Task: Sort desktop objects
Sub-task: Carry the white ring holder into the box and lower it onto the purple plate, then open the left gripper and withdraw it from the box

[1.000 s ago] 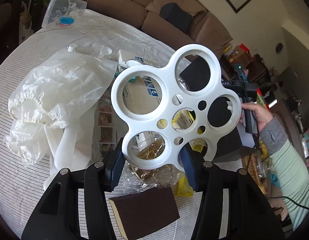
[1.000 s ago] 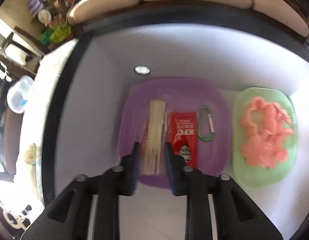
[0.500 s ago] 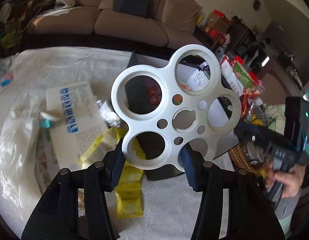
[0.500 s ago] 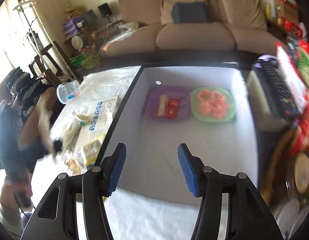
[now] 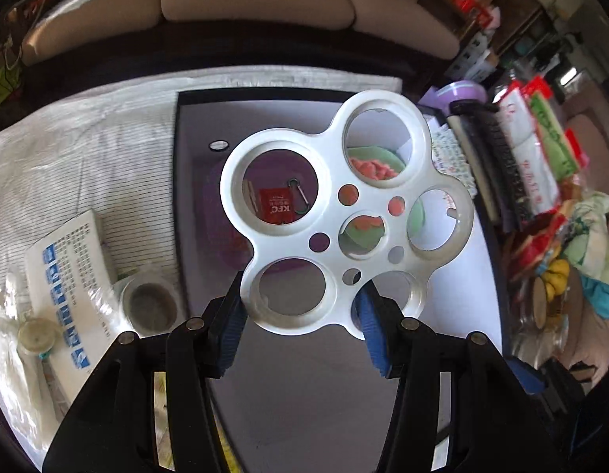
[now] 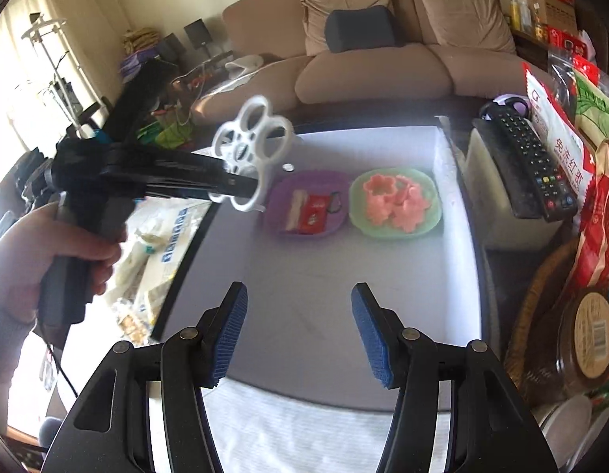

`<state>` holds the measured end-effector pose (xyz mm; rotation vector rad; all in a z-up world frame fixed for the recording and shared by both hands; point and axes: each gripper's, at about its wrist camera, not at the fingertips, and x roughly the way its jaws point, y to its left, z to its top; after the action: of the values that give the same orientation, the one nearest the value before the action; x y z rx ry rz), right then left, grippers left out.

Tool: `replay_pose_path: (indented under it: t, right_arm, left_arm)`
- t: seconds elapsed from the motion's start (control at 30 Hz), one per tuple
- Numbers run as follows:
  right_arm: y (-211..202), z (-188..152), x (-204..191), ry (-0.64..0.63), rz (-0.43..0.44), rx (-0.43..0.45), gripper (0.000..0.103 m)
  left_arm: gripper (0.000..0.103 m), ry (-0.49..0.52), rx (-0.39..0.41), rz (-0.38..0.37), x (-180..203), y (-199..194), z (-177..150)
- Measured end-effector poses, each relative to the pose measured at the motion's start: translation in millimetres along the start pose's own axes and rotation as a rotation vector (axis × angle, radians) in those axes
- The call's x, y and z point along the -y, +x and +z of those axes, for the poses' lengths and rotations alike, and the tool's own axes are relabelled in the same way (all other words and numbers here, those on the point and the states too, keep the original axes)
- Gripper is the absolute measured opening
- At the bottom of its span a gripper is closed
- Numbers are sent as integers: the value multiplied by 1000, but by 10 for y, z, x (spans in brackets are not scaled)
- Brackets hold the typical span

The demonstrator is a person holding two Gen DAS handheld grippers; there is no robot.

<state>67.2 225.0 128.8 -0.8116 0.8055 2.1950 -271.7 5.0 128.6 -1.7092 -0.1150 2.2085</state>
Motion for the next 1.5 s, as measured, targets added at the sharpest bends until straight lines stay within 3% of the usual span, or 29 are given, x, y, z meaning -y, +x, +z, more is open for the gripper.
replay_pose_path:
  t: [0.27, 0.4, 0.47, 0.53, 0.67, 0.77, 1.27, 1.3, 1.33, 1.37, 1.5]
  right_arm:
    - [102, -105, 215, 21, 15, -18, 58]
    - [98, -157, 292, 25, 0, -23, 58]
    - [76, -170, 319, 33, 6, -16, 58]
    - [70, -186, 336, 28, 3, -15, 58]
    - [116, -224, 395, 35, 2, -31, 58]
    - [148, -250, 425, 48, 1, -42, 58]
    - [119, -258, 346, 28, 6, -44, 58]
    - [122, -249, 351, 28, 6, -44, 58]
    - [123, -248, 350, 28, 8, -45, 58]
    - [122, -244, 343, 26, 11, -47, 58]
    - [108, -222, 294, 14, 9, -37, 63]
  left_arm:
    - [49, 120, -137, 226, 172, 593, 363]
    - [51, 250, -199, 393, 275, 867, 408]
    - [51, 289, -218, 431, 325, 936, 420]
    - [51, 312, -230, 423, 368, 980, 410]
    - [50, 374, -259, 533, 404, 1144, 341]
    - [50, 398, -267, 565, 421, 1179, 288]
    - [51, 420, -192, 532, 556, 813, 236]
    - [59, 421, -182, 515, 564, 765, 201]
    - [73, 419, -167, 491, 557, 697, 144]
    - [78, 417, -143, 472, 558, 609, 68]
    - [87, 406, -48, 400, 492, 242, -263]
